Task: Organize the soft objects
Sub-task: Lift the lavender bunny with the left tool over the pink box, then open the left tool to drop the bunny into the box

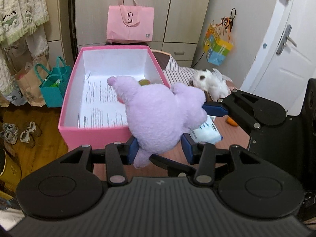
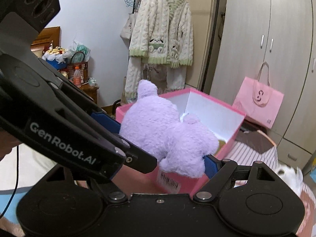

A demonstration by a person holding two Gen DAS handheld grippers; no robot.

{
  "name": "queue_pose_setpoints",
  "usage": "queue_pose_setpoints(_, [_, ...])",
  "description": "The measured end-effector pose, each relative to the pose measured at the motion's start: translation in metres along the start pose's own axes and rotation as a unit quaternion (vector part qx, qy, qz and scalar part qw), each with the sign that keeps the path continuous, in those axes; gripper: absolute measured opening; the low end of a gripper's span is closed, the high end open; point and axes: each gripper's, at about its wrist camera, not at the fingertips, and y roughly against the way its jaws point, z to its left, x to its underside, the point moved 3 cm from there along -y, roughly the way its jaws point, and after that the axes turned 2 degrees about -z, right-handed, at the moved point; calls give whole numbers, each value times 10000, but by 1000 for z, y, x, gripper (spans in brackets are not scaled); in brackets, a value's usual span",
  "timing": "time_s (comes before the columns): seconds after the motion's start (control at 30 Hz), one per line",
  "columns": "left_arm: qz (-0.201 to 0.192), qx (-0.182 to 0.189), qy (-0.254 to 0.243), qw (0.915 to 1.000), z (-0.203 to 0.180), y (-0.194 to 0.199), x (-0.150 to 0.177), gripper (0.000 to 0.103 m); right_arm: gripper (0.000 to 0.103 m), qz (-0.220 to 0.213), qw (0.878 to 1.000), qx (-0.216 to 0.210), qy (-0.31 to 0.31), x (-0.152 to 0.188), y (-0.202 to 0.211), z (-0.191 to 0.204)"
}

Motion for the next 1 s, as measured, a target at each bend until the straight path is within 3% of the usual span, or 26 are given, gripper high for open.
queue_pose_setpoints(0.3, [13, 90, 207, 9997, 42, -39, -37, 44, 87, 136, 9995, 44, -285, -26, -52, -19])
queue_pose_setpoints(0.83, [382, 203, 842, 9955, 90, -121, -44, 45, 87, 1028, 9934, 196, -459, -24, -131, -41])
queue_pose_setpoints(1.0, [131, -117, 598, 9981, 85, -113, -41, 64, 88, 1168, 9923, 354, -227, -26, -126, -39])
